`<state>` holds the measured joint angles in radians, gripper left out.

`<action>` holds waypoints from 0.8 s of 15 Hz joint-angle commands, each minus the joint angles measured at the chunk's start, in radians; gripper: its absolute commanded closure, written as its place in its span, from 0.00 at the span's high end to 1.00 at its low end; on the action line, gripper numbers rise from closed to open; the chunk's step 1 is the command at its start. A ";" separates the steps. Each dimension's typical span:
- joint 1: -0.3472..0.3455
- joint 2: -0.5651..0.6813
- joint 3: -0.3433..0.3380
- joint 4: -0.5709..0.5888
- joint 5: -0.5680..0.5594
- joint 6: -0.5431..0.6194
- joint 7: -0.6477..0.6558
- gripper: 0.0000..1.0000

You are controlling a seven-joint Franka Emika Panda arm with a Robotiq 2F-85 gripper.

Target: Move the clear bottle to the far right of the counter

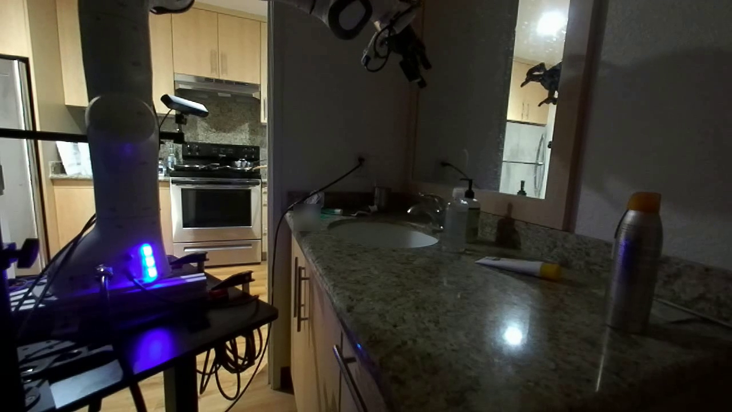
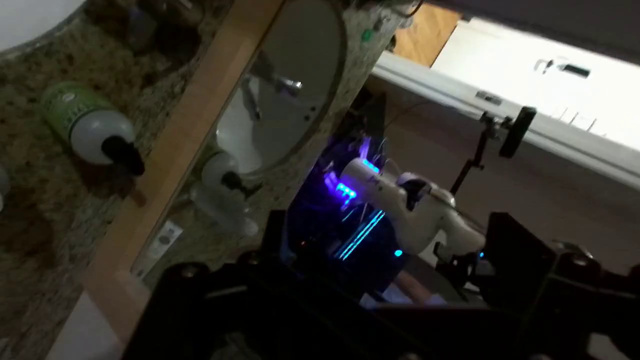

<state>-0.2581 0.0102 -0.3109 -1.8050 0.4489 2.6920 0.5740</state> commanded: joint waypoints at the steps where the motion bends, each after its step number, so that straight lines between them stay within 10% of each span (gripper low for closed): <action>1: -0.034 0.189 -0.055 0.150 -0.199 0.002 0.195 1.00; 4: -0.029 0.212 -0.091 0.192 -0.329 -0.232 0.273 1.00; 12: -0.031 0.296 -0.133 0.231 -0.459 -0.157 0.405 1.00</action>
<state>-0.2837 0.2230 -0.4033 -1.6341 0.0874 2.5155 0.8668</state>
